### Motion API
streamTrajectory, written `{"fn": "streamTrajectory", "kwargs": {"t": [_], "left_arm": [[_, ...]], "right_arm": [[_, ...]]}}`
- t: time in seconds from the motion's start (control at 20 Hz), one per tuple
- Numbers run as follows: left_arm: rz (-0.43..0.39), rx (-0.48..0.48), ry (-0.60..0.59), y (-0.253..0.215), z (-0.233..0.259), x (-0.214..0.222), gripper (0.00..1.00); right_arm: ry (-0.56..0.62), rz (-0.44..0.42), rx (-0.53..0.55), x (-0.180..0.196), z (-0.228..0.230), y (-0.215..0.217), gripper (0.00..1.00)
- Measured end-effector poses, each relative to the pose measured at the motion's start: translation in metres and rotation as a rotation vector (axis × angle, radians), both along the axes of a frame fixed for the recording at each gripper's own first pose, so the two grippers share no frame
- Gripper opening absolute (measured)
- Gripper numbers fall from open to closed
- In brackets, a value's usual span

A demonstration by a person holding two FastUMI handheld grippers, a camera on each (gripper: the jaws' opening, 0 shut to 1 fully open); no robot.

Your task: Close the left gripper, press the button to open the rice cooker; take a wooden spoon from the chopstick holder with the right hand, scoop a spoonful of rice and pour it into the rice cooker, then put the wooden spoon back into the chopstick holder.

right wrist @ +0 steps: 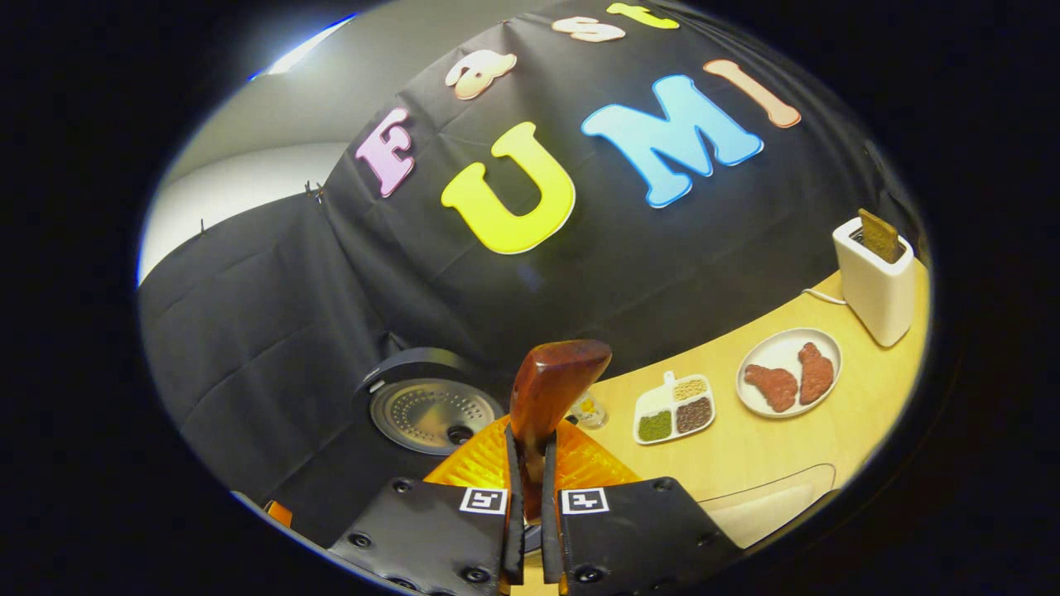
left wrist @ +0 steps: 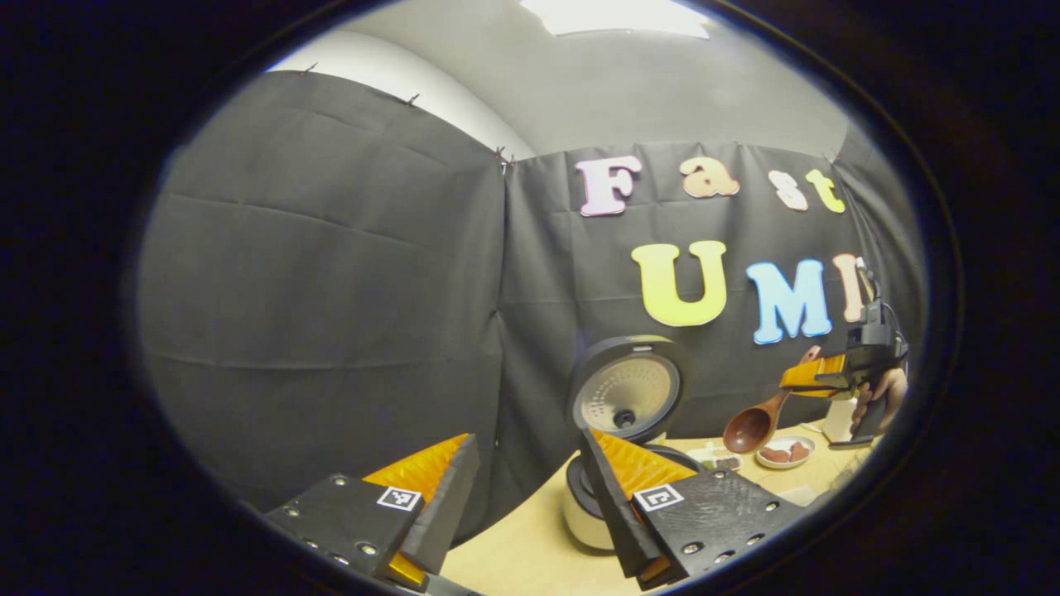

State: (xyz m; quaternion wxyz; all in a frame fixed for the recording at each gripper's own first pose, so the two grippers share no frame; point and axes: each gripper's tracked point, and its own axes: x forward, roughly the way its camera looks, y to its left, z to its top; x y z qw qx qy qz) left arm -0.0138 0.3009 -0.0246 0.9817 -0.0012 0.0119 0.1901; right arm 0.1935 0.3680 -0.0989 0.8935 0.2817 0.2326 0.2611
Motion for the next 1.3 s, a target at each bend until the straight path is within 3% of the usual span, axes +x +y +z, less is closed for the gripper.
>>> {"fn": "streamTrajectory", "kwargs": {"t": [0.85, 1.3], "left_arm": [[-0.186, -0.003, -0.047, -0.117, 0.032, 0.062, 0.77], [-0.226, 0.007, -0.043, -0.157, 0.040, 0.071, 0.77]], "right_arm": [[-0.018, -0.301, -0.226, -0.021, -0.020, -0.240, 0.10], [0.026, -0.389, -0.379, -0.041, -0.067, -0.326, 0.10]]}}
